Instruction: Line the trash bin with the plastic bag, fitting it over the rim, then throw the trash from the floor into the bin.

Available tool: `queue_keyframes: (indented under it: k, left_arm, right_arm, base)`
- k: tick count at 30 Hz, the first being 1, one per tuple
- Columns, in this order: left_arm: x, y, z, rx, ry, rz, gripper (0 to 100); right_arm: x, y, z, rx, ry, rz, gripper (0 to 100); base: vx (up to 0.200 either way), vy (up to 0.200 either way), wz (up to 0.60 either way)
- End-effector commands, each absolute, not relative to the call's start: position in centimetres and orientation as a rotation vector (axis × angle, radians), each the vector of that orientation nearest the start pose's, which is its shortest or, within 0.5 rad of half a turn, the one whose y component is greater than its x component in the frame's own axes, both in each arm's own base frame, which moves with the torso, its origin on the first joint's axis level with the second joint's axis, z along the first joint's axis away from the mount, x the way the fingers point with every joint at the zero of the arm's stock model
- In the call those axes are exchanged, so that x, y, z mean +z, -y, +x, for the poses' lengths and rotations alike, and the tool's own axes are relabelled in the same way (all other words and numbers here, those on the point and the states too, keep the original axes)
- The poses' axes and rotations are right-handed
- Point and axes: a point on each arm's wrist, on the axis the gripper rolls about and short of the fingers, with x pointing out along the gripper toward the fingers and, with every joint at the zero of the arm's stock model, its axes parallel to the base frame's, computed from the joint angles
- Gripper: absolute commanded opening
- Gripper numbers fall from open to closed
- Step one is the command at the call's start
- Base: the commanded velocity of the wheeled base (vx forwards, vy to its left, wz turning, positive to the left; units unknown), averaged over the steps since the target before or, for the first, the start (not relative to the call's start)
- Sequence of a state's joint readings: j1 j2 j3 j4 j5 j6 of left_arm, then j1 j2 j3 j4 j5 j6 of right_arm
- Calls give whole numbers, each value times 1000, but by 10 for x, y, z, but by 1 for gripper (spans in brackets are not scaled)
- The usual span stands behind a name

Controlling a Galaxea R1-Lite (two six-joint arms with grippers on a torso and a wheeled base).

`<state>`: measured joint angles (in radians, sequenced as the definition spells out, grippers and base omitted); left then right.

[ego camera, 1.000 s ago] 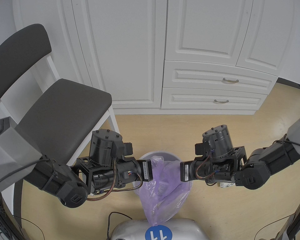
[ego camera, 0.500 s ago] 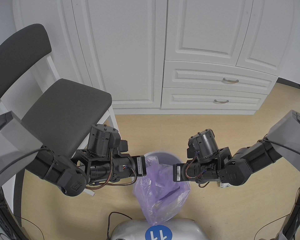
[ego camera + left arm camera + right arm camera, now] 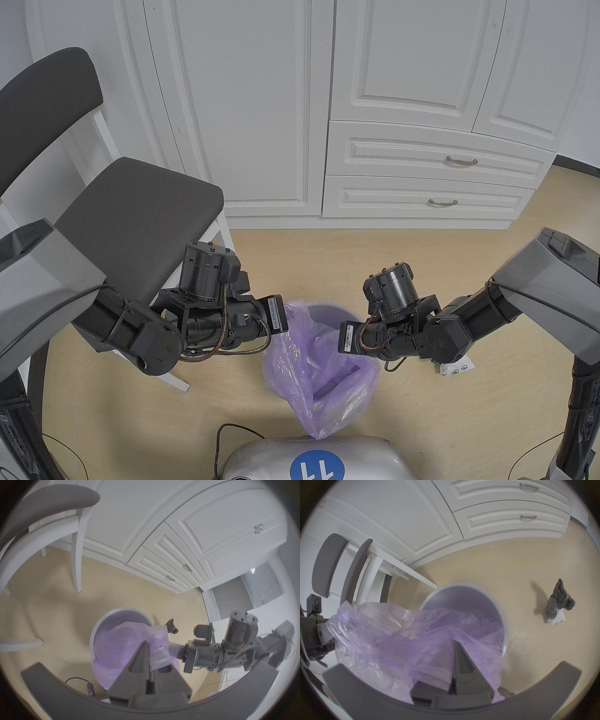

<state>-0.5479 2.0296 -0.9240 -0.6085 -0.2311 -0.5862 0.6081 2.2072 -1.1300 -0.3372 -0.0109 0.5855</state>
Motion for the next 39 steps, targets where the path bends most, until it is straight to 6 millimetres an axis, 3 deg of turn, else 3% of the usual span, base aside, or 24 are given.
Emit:
queue_keyframes:
  k: [1, 6, 7, 10, 16, 21, 31, 39]
  left_arm:
    - [86, 197, 332, -543, -715, -528, 0]
    - [88, 200, 342, -517, -711, -609, 0]
    - [90, 201, 346, -498, -700, -631, 0]
    - [91, 205, 352, -449, -672, -660, 0]
    - [85, 211, 350, -435, -698, -653, 0]
    - [81, 213, 350, -438, -704, -647, 0]
    - [59, 214, 356, -421, -734, -618, 0]
    - [32, 210, 358, -414, -777, -510, 0]
  right_arm:
    - [41, -230, 345, 311, -855, 343, 0]
    - [53, -218, 354, 279, -788, 369, 0]
    - [64, -211, 357, 269, -757, 379, 0]
    - [74, -196, 363, 244, -725, 392, 0]
    - [73, -171, 375, 204, -701, 358, 0]
    - [71, -162, 381, 184, -684, 366, 0]
    - [66, -166, 376, 209, -670, 348, 0]
    - [64, -200, 343, 299, -687, 289, 0]
  base:
    - [0, 0, 0]
    - [0, 0, 0]
    - [0, 0, 0]
    - [0, 0, 0]
    - [0, 0, 0]
    - [0, 0, 0]
    - [0, 0, 0]
    - [0, 0, 0]
